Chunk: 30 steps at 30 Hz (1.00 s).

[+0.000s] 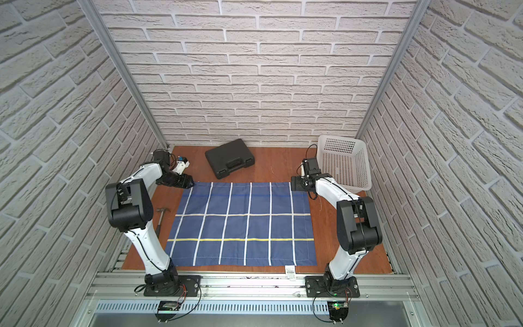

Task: Roll up the pillowcase
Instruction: Fold the pillowcase at the center of the board.

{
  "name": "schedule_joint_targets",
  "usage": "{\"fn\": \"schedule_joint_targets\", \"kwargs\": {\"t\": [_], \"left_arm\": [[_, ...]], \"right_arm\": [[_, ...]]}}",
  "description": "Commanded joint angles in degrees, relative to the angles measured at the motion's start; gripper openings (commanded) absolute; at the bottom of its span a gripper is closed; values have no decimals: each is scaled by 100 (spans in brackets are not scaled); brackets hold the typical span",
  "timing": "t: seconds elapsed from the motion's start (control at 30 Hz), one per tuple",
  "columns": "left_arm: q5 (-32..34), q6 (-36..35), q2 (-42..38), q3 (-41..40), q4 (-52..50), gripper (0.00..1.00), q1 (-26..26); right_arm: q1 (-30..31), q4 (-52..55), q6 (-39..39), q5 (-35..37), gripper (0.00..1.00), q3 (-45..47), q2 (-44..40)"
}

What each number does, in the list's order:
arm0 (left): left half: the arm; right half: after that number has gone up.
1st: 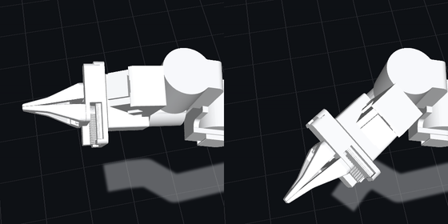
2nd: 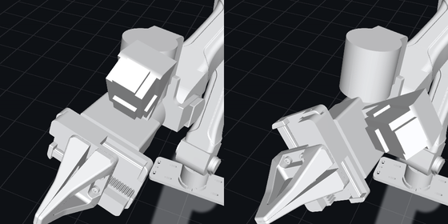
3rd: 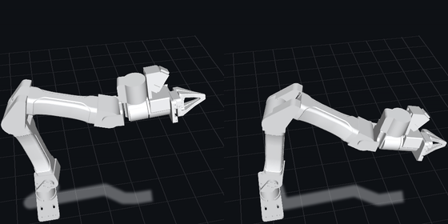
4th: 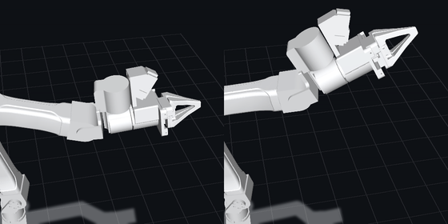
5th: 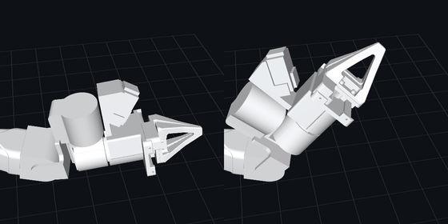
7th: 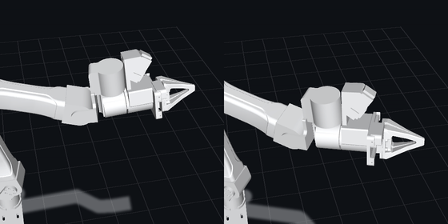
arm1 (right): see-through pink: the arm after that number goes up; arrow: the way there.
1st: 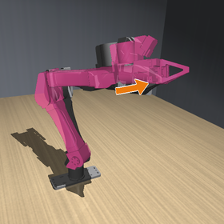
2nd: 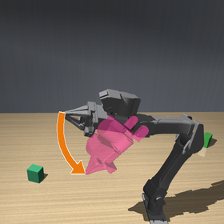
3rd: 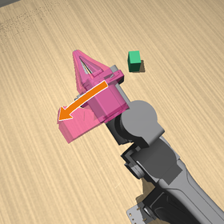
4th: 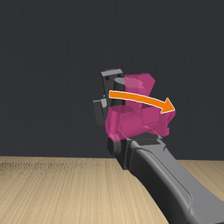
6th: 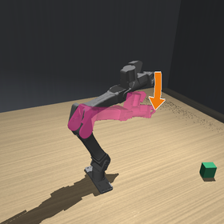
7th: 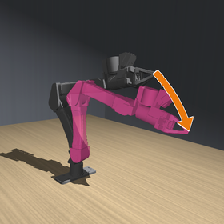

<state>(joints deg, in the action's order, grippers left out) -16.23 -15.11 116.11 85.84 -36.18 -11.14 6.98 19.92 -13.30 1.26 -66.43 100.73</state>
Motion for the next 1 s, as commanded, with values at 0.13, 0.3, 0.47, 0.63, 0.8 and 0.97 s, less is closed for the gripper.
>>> {"fn": "schedule_joint_targets", "kwargs": {"t": [0.13, 0.3, 0.47, 0.63, 0.8, 0.97], "left_arm": [[210, -243, 519, 510, -380, 69, 219], [361, -268, 894, 884, -537, 61, 272], [521, -276, 1178, 1180, -754, 50, 305], [570, -297, 1380, 1382, -973, 25, 309], [885, -304, 1463, 1516, -1207, 5, 255], [991, -343, 1305, 1352, -1165, 0, 81]], "right_arm": [[35, 193, -208, 540, 90, -426, 425], [9, 405, -209, 561, 90, -764, 712], [-48, 668, -256, 356, 90, -1025, 985], [-65, 847, -274, 263, 88, -1230, 1192], [-74, 873, -340, 176, 84, -1214, 1219], [-101, 875, -389, 57, 82, -1351, 1479]]}}
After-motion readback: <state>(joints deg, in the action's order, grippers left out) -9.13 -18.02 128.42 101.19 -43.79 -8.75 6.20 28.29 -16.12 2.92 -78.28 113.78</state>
